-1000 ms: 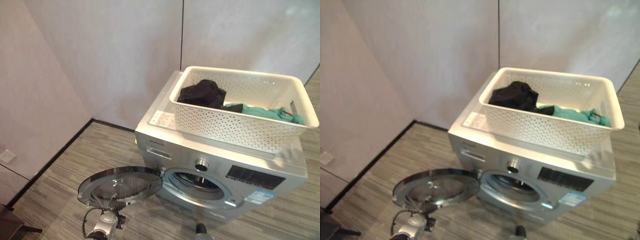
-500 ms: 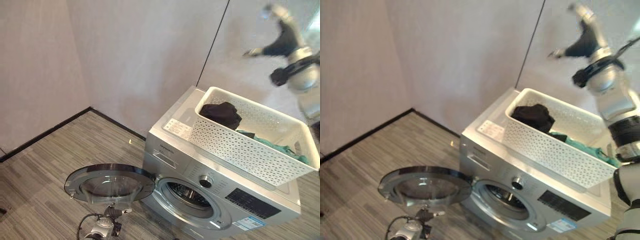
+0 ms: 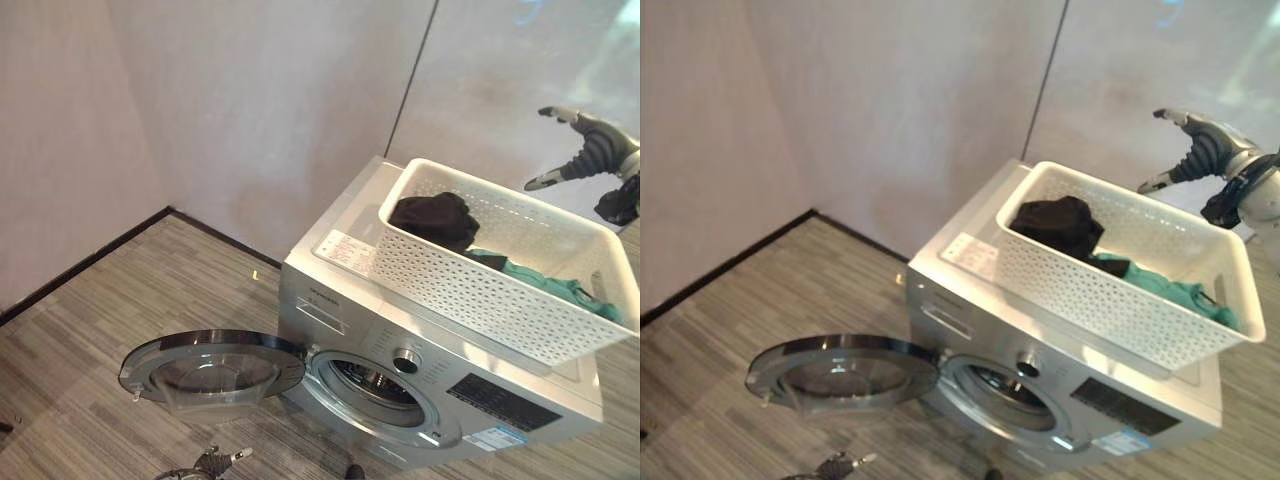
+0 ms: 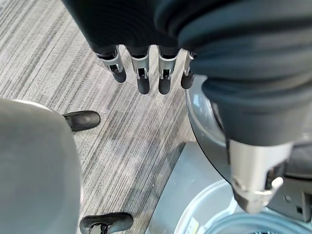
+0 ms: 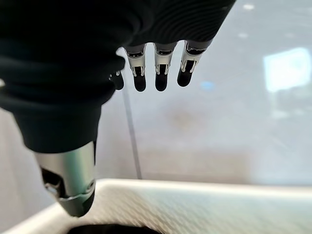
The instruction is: Grab the laundry basket,head to the washer,open it,put in the laundry and shut it.
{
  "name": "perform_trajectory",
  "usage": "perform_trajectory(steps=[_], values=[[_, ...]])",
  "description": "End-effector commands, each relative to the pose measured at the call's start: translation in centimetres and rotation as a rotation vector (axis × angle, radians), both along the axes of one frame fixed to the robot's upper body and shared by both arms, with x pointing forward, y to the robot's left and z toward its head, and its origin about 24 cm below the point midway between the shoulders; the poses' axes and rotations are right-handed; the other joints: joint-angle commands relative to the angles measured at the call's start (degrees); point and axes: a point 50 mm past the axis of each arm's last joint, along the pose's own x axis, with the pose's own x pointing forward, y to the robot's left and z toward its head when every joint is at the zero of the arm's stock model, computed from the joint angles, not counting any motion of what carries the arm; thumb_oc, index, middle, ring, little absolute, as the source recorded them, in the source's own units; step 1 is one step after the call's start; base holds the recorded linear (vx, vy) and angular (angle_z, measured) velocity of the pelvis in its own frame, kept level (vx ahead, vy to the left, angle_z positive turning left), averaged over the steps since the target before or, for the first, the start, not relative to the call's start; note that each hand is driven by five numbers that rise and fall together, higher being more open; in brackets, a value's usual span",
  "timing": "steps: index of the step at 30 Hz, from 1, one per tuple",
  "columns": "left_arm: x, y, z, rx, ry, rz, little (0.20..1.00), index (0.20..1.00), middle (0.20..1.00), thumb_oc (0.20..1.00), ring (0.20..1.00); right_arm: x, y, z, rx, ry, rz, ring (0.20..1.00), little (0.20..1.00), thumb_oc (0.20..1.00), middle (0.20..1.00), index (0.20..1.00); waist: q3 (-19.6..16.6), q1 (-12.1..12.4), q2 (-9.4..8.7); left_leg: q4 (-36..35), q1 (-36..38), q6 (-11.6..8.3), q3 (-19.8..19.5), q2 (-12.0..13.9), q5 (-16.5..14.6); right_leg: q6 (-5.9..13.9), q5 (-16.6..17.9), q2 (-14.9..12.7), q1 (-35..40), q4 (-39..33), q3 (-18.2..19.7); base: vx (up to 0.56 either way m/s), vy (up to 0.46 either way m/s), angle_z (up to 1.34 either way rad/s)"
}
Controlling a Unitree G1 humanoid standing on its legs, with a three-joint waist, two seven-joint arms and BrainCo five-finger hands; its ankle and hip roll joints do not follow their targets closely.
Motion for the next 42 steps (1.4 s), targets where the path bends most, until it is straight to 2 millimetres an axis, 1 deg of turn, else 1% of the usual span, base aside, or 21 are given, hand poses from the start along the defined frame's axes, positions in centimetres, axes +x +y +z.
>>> perform_trajectory(steps=[1, 2, 3, 9, 15, 17, 20, 21, 23, 25, 26, 27, 29, 30, 31, 34, 35, 36, 38, 39, 42], values=[[1.8, 0.1, 0.5, -0.008, -0.06, -0.01, 1.0, 1.0, 1.0, 1.0, 1.0, 1.2, 0.6, 2.2, -0.002, -0.054, 0.001, 1.0, 1.0, 1.0, 1.0, 1.0, -0.68, 2.76, -0.93, 0.74, 1.74, 1.38, 1.79, 1.83, -3.0, 1.36, -4.24, -1.7, -5.33, 6.67, 1.22, 0.01, -0.012, -0.13], [1.9, 0.0, 0.5, -0.012, -0.068, -0.003, 1.0, 1.0, 1.0, 1.0, 1.0, 1.7, 0.7, 1.8, -0.009, -0.035, -0.016, 1.0, 1.0, 1.0, 1.0, 1.0, -0.22, 3.15, -0.97, 0.99, 1.59, 1.39, 1.61, 1.97, -3.03, 1.3, -4.49, -1.73, -5.47, 7.07, 1.1, 0.0, -0.016, -0.12], [1.9, 0.0, 0.5, -0.011, -0.069, 0.0, 1.0, 1.0, 1.0, 1.0, 1.0, 1.9, 0.9, 2.1, -0.012, -0.038, -0.018, 1.0, 1.0, 1.0, 1.0, 1.0, 0.08, 3.28, -1.0, 1.16, 1.39, 1.39, 1.45, 2.03, -3.02, 1.23, -4.59, -1.74, -5.56, 7.19, 1.0, 0.0, -0.014, -0.13], [1.5, -0.3, 0.3, -0.024, -0.057, 0.003, 1.0, 1.0, 1.0, 1.0, 1.0, 2.5, 0.8, 1.2, -0.005, -0.014, -0.043, 1.0, 1.0, 1.0, 1.0, 1.0, 0.99, 3.97, -0.91, 1.71, 0.1, 1.18, 0.59, 2.41, -2.65, 0.88, -4.94, -1.61, -5.36, 6.85, 0.23, 0.01, -0.014, 0.01], [0.1, 0.2, 0.0, -0.01, -0.012, 0.042, 1.0, 1.0, 1.0, 1.0, 1.0, 3.7, 2.1, 0.3, -0.006, 0.006, -0.036, 1.0, 1.0, 1.0, 1.0, 1.0, 1.13, 4.98, -1.13, 1.03, -0.91, 0.81, -0.03, 2.74, -1.71, 0.43, -4.86, -1.17, -4.73, 5.28, -0.99, 0.02, -0.02, 0.16], [0.0, 0.3, 0.0, -0.005, -0.007, 0.046, 1.0, 1.0, 1.0, 1.0, 1.0, 3.9, 2.3, 0.3, -0.009, 0.006, -0.037, 1.0, 1.0, 1.0, 1.0, 1.0, 1.14, 5.06, -1.18, 0.94, -1.09, 0.79, -0.16, 2.75, -1.61, 0.38, -4.82, -1.13, -4.73, 5.11, -1.05, 0.0, -0.012, 0.13], [-0.3, 0.4, -0.1, -0.007, 0.007, 0.072, 1.0, 1.0, 1.0, 1.0, 1.0, 4.6, 3.5, -0.3, -0.012, 0.023, -0.023, 1.0, 1.0, 1.0, 1.0, 1.0, 1.28, 5.48, -1.47, 0.76, -1.74, 0.6, -0.53, 2.94, -1.28, 0.14, -4.93, -0.88, -4.52, 4.61, -1.48, 0.0, -0.003, 0.01], [-0.3, 0.4, -0.1, -0.007, 0.007, 0.072, 1.0, 1.0, 1.0, 1.0, 1.0, 4.6, 3.5, -0.3, -0.012, 0.023, -0.023, 1.0, 1.0, 1.0, 1.0, 1.0, 1.27, 5.46, -1.47, 0.76, -1.75, 0.6, -0.54, 2.94, -1.28, 0.14, -4.93, -0.89, -4.51, 4.6, -1.5, 0.0, 0.0, 0.0], [-0.3, 0.3, -0.1, -0.011, 0.006, 0.08, 1.0, 1.0, 1.0, 1.0, 1.0, 5.0, 4.2, -1.4, -0.012, 0.055, -0.012, 1.0, 1.0, 1.0, 1.0, 1.0, 1.57, 5.74, -1.87, 0.69, -2.02, 0.52, -0.82, 3.13, -1.17, 0.0, -4.97, -0.72, -4.48, 4.54, -1.86, 0.01, -0.018, 0.09], [-0.3, 0.3, -0.1, -0.012, 0.005, 0.081, 1.0, 1.0, 1.0, 1.0, 1.0, 5.1, 4.3, -1.7, -0.01, 0.064, -0.008, 1.0, 1.0, 1.0, 1.0, 1.0, 1.69, 5.82, -1.95, 0.68, -2.15, 0.48, -0.9, 3.19, -1.1, -0.02, -5.0, -0.67, -4.49, 4.52, -1.94, 0.0, -0.01, 0.04], [-0.2, 0.4, -0.1, -0.012, 0.003, 0.082, 1.0, 1.0, 1.0, 1.0, 1.0, 5.1, 4.5, -2.1, -0.009, 0.078, -0.007, 1.0, 1.0, 1.0, 1.0, 1.0, 1.91, 6.0, -2.1, 0.67, -2.37, 0.42, -1.05, 3.29, -1.01, -0.08, -5.03, -0.63, -4.48, 4.51, -2.06, -0.01, -0.027, 0.07], [-0.1, 0.3, 0.0, -0.014, -0.001, 0.076, 1.0, 1.0, 1.0, 1.0, 1.0, 5.2, 4.7, -3.0, -0.019, 0.114, -0.006, 1.0, 1.0, 1.0, 1.0, 1.0, 2.35, 6.25, -2.29, 0.7, -2.62, 0.37, -1.23, 3.39, -0.89, -0.17, -5.05, -0.59, -4.49, 4.48, -2.21, -0.01, -0.022, 0.1], [0.0, 0.3, 0.0, -0.014, -0.003, 0.07, 1.0, 1.0, 1.0, 1.0, 1.0, 5.2, 4.7, -3.5, -0.022, 0.134, -0.006, 1.0, 1.0, 1.0, 1.0, 1.0, 2.59, 6.39, -2.38, 0.69, -2.76, 0.32, -1.28, 3.48, -0.82, -0.2, -5.08, -0.57, -4.51, 4.48, -2.33, -0.01, -0.015, 0.14], [0.2, 0.1, 0.0, -0.022, -0.008, 0.062, 1.0, 1.0, 1.0, 1.0, 1.0, 5.2, 4.4, -4.7, -0.033, 0.18, -0.022, 1.0, 1.0, 1.0, 1.0, 1.0, 3.03, 6.57, -2.41, 0.71, -3.1, 0.29, -1.44, 3.46, -0.68, -0.28, -5.09, -0.53, -4.56, 4.46, -2.43, -0.01, -0.012, 0.11], [0.2, 0.1, 0.0, -0.022, -0.008, 0.062, 1.0, 1.0, 1.0, 1.0, 1.0, 5.2, 4.4, -4.7, -0.033, 0.18, -0.022, 1.0, 1.0, 1.0, 1.0, 1.0, 3.02, 6.56, -2.42, 0.71, -3.11, 0.29, -1.45, 3.46, -0.68, -0.28, -5.09, -0.53, -4.56, 4.45, -2.44, -0.01, -0.01, 0.05], [0.5, -0.2, 0.0, -0.031, -0.016, 0.051, 1.0, 1.0, 1.0, 1.0, 1.0, 5.0, 4.1, -6.7, -0.047, 0.25, -0.044, 1.0, 1.0, 1.0, 1.0, 1.0, 3.76, 6.83, -2.36, 0.65, -3.54, 0.22, -1.75, 3.53, -0.47, -0.36, -5.09, -0.5, -4.64, 4.3, -2.79, 0.0, 0.0, 0.0], [0.9, -0.4, 0.1, -0.036, -0.024, 0.041, 1.0, 1.0, 1.0, 1.0, 1.0, 5.0, 3.9, -7.8, -0.034, 0.282, -0.062, 1.0, 1.0, 1.0, 1.0, 1.0, 4.29, 6.96, -2.2, 0.68, -3.83, 0.19, -1.94, 3.5, -0.35, -0.41, -5.03, -0.55, -4.82, 4.27, -2.83, 0.0, 0.0, 0.0], [0.9, -0.4, 0.1, -0.036, -0.024, 0.041, 1.0, 1.0, 1.0, 1.0, 1.0, 5.0, 3.9, -7.8, -0.034, 0.282, -0.061, 1.0, 1.0, 1.0, 1.0, 1.0, 4.29, 6.96, -2.2, 0.68, -3.83, 0.19, -1.94, 3.5, -0.35, -0.41, -5.03, -0.55, -4.82, 4.27, -2.83, 0.0, 0.0, 0.0], [1.0, -0.5, 0.1, -0.038, -0.022, 0.027, 1.0, 1.0, 1.0, 1.0, 1.0, 4.8, 3.7, -9.0, -0.019, 0.321, -0.087, 1.0, 1.0, 1.0, 1.0, 1.0, 4.6, 7.07, -1.84, 0.58, -4.14, 0.18, -2.18, 3.44, -0.15, -0.42, -4.96, -0.63, -4.91, 4.14, -3.0, 0.0, 0.0, 0.0], [1.0, -0.5, 0.1, -0.038, -0.022, 0.028, 1.0, 1.0, 1.0, 1.0, 1.0, 4.8, 3.7, -9.0, -0.019, 0.321, -0.087, 1.0, 1.0, 1.0, 1.0, 1.0, 4.59, 7.06, -1.84, 0.58, -4.15, 0.18, -2.19, 3.44, -0.15, -0.42, -4.96, -0.63, -4.91, 4.13, -3.01, 0.01, 0.007, 0.04], [1.1, -0.9, 0.1, -0.044, -0.023, 0.011, 1.0, 1.0, 1.0, 1.0, 1.0, 4.8, 3.3, -10.0, 0.003, 0.349, -0.119, 1.0, 1.0, 1.0, 1.0, 1.0, 4.71, 7.15, -1.38, 0.48, -4.51, 0.27, -2.42, 3.24, 0.04, -0.45, -4.81, -0.8, -4.97, 3.94, -3.12, 0.01, 0.011, 0.04]])
